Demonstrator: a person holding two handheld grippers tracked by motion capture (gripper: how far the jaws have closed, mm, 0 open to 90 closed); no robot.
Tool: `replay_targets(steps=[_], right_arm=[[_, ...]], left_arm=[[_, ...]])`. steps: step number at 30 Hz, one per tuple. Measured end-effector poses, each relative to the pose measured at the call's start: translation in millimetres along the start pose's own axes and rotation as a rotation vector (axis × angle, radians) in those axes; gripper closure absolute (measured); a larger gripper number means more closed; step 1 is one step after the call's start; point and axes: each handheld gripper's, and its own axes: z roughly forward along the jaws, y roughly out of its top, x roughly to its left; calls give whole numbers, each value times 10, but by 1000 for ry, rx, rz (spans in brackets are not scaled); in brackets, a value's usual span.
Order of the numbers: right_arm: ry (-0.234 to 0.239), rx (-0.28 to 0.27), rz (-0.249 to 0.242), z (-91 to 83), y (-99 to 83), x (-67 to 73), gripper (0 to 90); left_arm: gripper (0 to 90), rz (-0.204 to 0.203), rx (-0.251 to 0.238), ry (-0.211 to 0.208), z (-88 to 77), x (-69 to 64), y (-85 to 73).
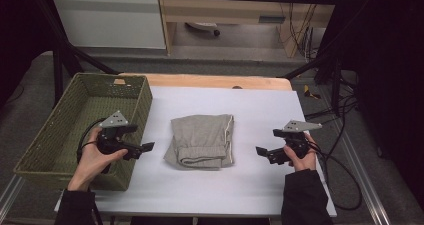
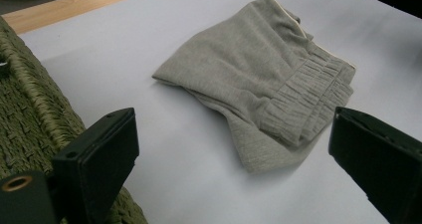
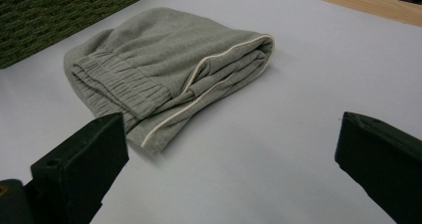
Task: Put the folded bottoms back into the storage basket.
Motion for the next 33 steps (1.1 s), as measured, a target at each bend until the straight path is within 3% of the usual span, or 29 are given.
replay_targets(steps=[21, 33], right_arm=[[-7, 1, 0, 4, -7, -3, 8], [-6, 2, 1, 12, -7, 3, 7]], left_arm=[[54, 0, -22, 23, -85, -36, 84], [59, -1, -32, 18, -65, -146, 154]])
